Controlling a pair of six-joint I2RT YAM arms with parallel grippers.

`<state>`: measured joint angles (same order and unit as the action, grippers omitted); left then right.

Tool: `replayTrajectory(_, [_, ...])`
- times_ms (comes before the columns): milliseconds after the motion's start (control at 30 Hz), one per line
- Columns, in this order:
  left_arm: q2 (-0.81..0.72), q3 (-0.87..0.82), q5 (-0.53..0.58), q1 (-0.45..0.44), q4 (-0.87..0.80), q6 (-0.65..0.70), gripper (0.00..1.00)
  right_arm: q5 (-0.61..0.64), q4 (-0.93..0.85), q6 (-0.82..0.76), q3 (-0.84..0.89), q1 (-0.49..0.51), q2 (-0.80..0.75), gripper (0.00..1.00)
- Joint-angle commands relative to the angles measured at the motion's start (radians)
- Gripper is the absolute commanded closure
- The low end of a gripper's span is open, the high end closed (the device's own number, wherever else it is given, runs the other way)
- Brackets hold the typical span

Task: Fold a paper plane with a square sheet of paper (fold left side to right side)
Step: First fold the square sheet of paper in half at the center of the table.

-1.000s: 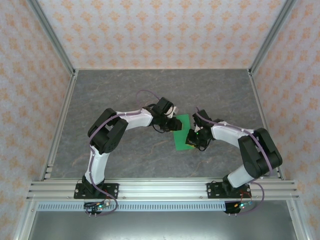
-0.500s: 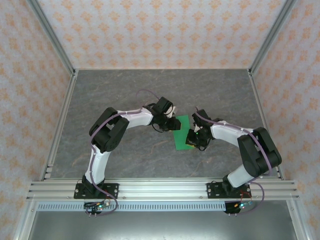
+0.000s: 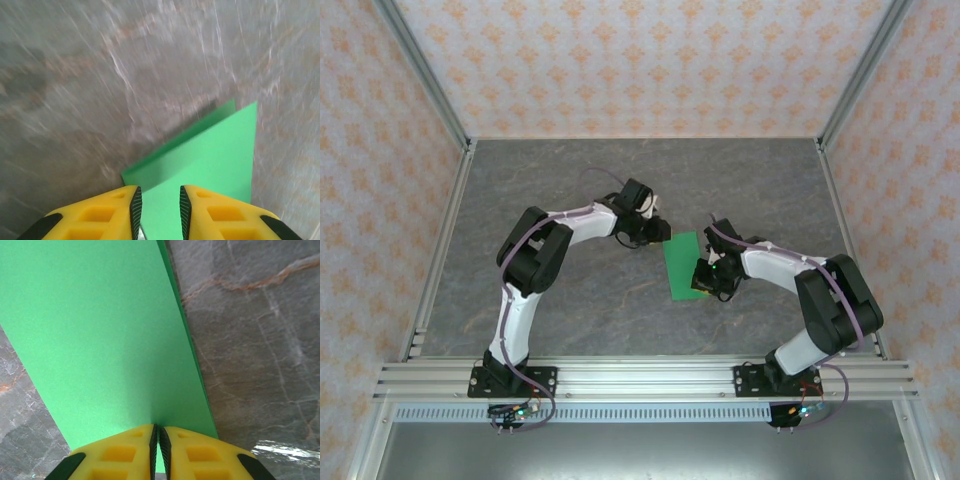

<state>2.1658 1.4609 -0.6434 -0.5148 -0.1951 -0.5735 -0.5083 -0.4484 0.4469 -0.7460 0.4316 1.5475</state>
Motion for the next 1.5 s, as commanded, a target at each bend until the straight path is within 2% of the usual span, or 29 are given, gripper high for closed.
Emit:
replayTrajectory(0, [0.028, 0.048, 0.036, 0.034, -0.017, 0.026, 0.71, 0.110, -0.082, -0.016, 0.059, 0.003, 0.051, 0.83])
replayTrajectory(167, [-0.041, 0.002, 0.037, 0.046, -0.009, 0.034, 0.71, 0.107, -0.077, -0.010, 0.057, 0.003, 0.046, 0.83])
replayTrajectory(333, [-0.133, -0.108, -0.022, 0.033, 0.093, 0.008, 0.71, 0.107, -0.076, -0.011, 0.053, 0.003, 0.047, 0.83])
replayTrajectory(567, [-0.075, -0.073, -0.084, -0.055, 0.130, -0.014, 0.73, 0.104, -0.074, -0.011, 0.047, 0.003, 0.059, 0.83])
replayTrajectory(833, [0.012, 0.004, -0.018, -0.059, 0.084, -0.002, 0.74, 0.103, -0.085, -0.012, 0.036, 0.003, 0.059, 0.83])
replayTrajectory(1233, [0.042, -0.044, 0.052, 0.001, 0.121, -0.010, 0.75, 0.112, -0.098, -0.014, 0.039, 0.002, 0.055, 0.83])
replayTrajectory(1467, [0.078, 0.014, 0.099, 0.025, 0.040, 0.034, 0.75, 0.099, -0.097, -0.016, 0.043, 0.002, 0.051, 0.83])
